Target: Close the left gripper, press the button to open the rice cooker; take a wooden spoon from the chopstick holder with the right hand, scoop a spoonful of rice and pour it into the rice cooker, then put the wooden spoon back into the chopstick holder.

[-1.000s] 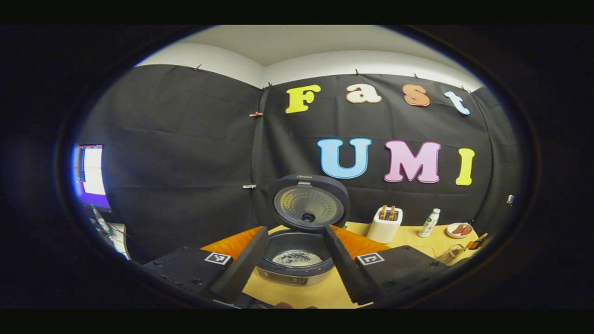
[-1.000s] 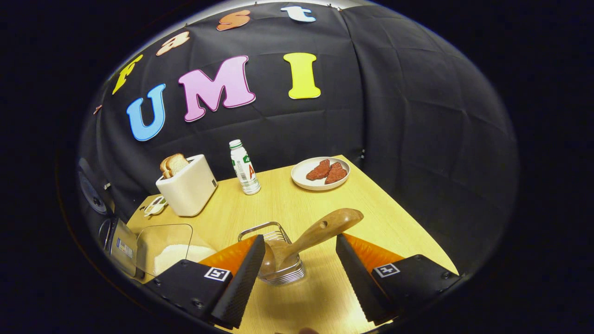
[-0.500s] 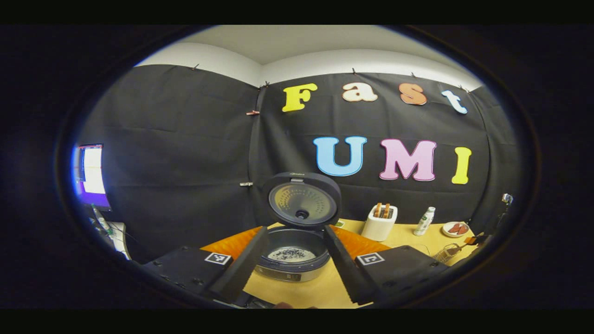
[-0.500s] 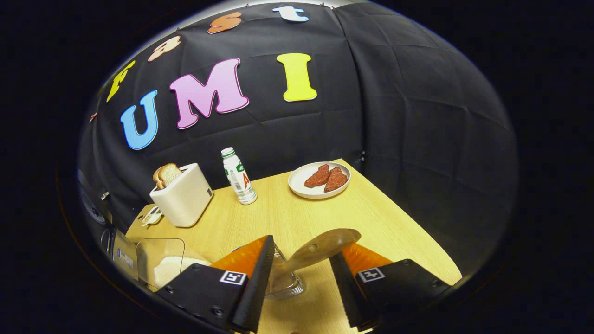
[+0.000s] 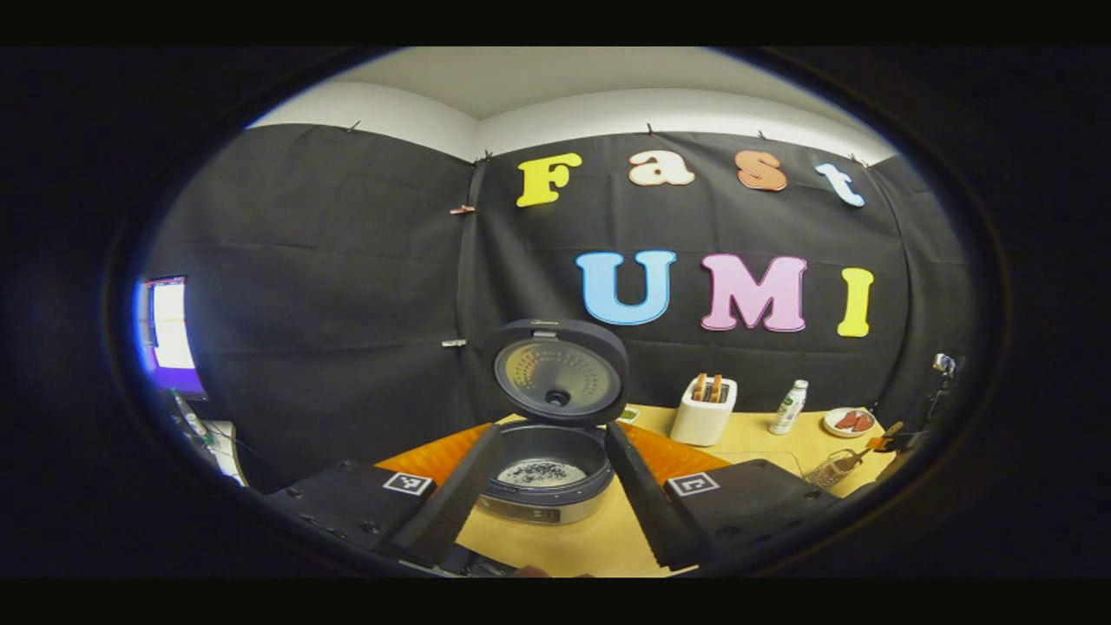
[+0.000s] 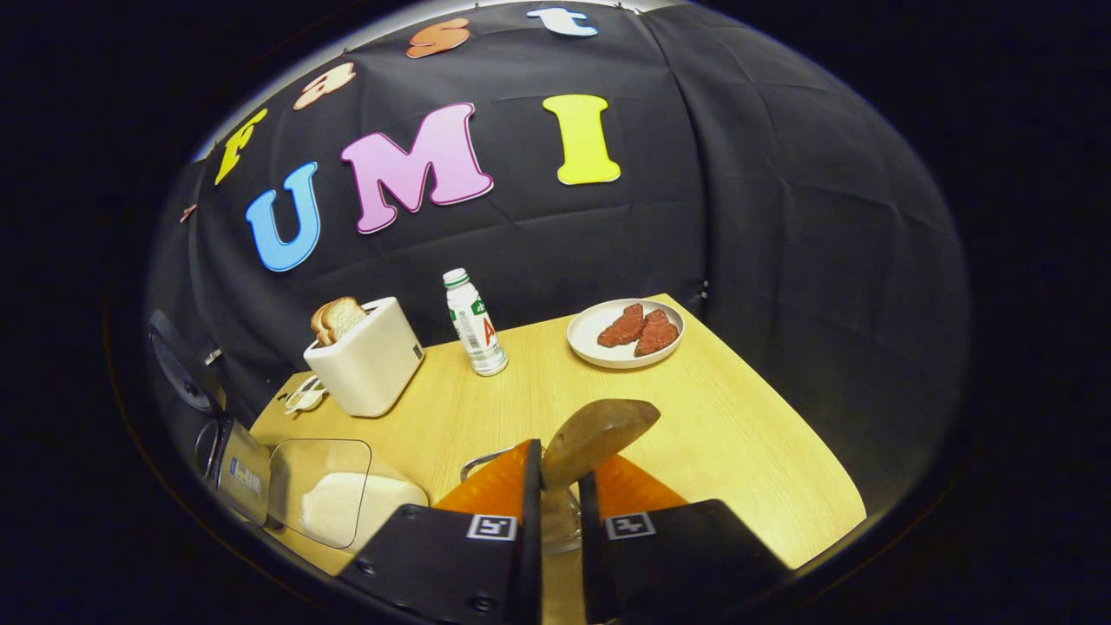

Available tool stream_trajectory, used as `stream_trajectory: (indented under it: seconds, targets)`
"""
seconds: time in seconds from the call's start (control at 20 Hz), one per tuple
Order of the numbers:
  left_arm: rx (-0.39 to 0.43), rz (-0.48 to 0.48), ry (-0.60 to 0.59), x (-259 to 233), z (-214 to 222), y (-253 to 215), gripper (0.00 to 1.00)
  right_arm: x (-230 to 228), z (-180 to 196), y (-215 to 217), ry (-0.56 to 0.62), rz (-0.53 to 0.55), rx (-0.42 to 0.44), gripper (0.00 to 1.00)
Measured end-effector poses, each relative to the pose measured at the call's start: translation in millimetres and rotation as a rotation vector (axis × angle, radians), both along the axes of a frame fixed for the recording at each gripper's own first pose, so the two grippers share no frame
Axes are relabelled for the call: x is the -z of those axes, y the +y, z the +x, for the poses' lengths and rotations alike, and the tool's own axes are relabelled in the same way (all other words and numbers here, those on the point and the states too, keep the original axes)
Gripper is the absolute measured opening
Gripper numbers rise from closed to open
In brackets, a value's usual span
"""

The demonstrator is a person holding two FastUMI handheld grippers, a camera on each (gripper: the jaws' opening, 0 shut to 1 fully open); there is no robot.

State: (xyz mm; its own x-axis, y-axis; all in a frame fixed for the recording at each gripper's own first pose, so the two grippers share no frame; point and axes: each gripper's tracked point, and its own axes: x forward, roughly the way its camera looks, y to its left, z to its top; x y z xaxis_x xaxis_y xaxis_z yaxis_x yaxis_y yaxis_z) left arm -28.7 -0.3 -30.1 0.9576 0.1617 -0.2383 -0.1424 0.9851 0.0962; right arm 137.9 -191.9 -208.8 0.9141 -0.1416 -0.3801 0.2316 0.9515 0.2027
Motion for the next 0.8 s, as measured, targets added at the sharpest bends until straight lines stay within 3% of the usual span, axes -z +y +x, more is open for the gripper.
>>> stream_trajectory:
  seconds: [0.15, 0.35, 0.8]
  targets:
    - [0.003, 0.006, 0.001, 0, -1, 2, 0.83, -3, -2, 14, 0.000, -0.008, -0.033, 0.17]
    - [0.002, 0.003, -0.004, -2, -3, 7, 0.83, -19, -7, 9, -0.032, -0.027, 0.003, 0.17]
    - [0.011, -0.034, -0.023, -3, -6, 19, 0.83, -99, -20, 26, -0.179, -0.099, 0.024, 0.17]
